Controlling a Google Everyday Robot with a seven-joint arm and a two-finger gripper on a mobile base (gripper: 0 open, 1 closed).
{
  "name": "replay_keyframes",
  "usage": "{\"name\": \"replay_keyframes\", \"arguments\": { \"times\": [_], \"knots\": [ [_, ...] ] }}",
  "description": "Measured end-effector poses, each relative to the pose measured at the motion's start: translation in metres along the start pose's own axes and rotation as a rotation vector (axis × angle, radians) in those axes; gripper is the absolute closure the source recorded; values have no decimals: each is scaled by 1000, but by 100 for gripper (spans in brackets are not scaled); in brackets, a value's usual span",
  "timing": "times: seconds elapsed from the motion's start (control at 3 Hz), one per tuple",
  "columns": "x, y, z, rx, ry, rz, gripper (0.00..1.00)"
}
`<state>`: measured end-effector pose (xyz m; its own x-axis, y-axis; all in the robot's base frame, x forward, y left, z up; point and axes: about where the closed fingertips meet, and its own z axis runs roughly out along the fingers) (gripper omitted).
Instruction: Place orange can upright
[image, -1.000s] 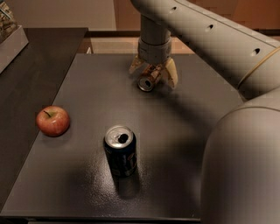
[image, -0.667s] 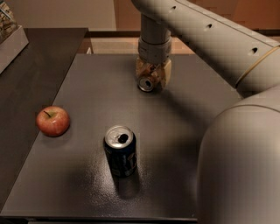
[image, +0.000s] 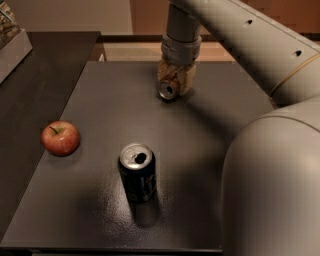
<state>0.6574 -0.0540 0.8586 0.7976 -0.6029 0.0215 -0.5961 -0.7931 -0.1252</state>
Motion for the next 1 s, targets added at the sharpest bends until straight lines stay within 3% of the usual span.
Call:
{"name": "replay_keyframes", "arguments": {
  "times": [0.33, 1.0],
  "knots": [
    [0, -5, -23, 83, -93, 136, 100],
    [-14, -17, -80, 260, -370, 462, 100]
  ]
}}
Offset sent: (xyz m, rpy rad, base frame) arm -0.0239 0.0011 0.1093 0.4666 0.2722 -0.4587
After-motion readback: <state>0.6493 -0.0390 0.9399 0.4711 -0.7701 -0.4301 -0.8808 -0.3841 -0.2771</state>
